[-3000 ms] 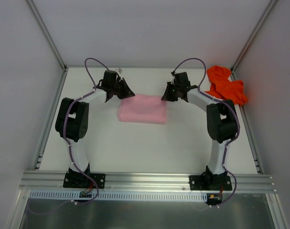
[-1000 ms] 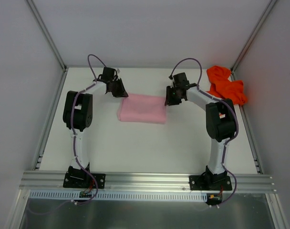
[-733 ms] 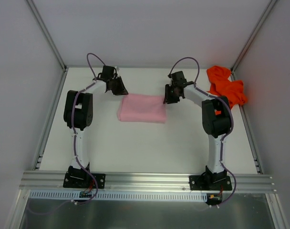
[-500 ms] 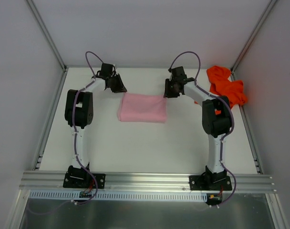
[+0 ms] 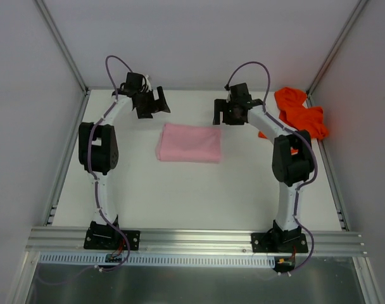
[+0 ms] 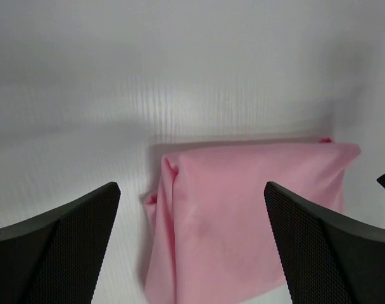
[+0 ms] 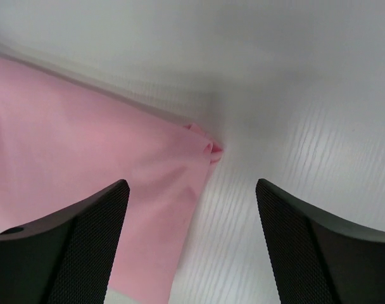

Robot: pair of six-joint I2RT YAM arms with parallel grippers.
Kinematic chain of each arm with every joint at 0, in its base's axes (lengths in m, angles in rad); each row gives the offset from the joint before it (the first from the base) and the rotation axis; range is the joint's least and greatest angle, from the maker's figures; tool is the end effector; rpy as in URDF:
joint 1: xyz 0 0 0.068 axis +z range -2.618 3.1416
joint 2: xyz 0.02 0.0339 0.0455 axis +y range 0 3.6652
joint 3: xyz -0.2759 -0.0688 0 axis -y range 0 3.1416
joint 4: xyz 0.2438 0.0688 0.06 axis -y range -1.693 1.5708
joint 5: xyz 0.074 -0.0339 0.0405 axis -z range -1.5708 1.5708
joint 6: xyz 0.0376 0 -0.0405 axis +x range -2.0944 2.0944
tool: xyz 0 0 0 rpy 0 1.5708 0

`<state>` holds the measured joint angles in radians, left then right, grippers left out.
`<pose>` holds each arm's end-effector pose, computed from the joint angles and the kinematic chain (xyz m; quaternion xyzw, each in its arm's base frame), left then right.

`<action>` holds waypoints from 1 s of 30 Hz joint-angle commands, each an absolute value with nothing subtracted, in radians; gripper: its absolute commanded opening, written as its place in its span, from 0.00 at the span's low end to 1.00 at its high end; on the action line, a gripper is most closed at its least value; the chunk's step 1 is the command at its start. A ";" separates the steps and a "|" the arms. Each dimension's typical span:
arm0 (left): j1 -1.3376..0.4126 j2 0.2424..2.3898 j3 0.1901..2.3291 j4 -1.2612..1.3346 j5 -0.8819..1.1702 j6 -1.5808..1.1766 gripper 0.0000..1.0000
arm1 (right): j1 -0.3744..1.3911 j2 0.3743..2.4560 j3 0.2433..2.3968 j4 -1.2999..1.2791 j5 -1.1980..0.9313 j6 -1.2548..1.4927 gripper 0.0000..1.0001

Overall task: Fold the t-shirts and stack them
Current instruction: Put the neatly folded tshirt into the corner of the board with the left arm

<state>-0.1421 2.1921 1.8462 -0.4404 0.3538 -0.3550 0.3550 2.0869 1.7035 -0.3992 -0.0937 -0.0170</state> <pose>0.5005 -0.0848 0.2343 -0.0298 0.9116 -0.2502 0.3247 0.4523 0.1714 0.2393 -0.1882 0.9031 0.1071 0.3708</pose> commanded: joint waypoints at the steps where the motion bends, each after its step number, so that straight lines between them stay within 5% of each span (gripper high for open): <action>1: -0.135 2.001 1.772 -0.574 0.327 -0.302 0.99 | 0.353 1.887 1.623 -0.394 -0.176 -0.052 0.87; 2: -0.135 1.946 1.737 -0.574 0.322 -0.305 0.99 | 0.353 1.864 1.561 -0.379 -0.192 -0.049 0.98; 13: -0.192 1.749 1.323 -0.430 0.362 -0.396 0.99 | 0.354 1.688 1.258 -0.301 -0.209 0.069 0.98; 26: -0.233 1.427 1.160 -0.445 0.071 -0.339 0.99 | 0.354 1.266 0.991 -0.221 -0.083 0.097 0.96; 30: -0.233 1.346 1.140 -0.472 -0.160 -0.273 0.99 | 0.356 1.166 0.934 -0.204 -0.043 0.084 0.96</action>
<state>-0.2352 1.3911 1.1625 -0.4454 0.0463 -0.3412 0.3553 1.2266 0.9714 -0.2356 -0.1074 0.0868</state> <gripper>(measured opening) 0.990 0.967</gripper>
